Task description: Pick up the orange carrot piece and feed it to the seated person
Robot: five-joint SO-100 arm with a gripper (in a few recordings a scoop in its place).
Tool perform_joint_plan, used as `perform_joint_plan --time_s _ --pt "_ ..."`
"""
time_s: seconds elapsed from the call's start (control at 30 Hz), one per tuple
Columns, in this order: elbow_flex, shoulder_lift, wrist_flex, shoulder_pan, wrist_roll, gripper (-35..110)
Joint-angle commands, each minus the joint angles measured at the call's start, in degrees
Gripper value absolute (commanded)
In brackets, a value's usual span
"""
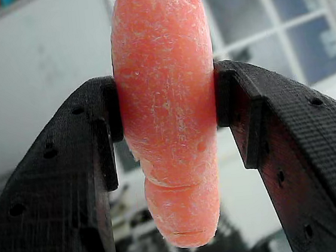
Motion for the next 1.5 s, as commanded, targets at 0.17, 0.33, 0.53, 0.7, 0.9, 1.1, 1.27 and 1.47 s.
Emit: perform_joint_plan --time_s 0.17,0.33,0.53,0.7,0.9,1.1,1.27,1.47 --pt "-5.1 -2.02 -18.63 -3.78 -9.67 -2" --pt "-5.01 -6.86 -26.63 -4.83 -14.15 -2" --pt "-4.57 -8.0 -31.46 -5.36 -14.24 -2" --pt "-4.57 -8.0 -32.08 -6.42 -14.24 -2" --pt "-4.57 -8.61 -32.08 -6.42 -14.77 -2" --pt "-4.57 -8.79 -32.08 -6.42 -14.85 -2" --pt "-4.57 -8.79 -32.08 -6.42 -14.85 -2" --pt "-4.57 -8.79 -32.08 -6.42 -14.94 -2"
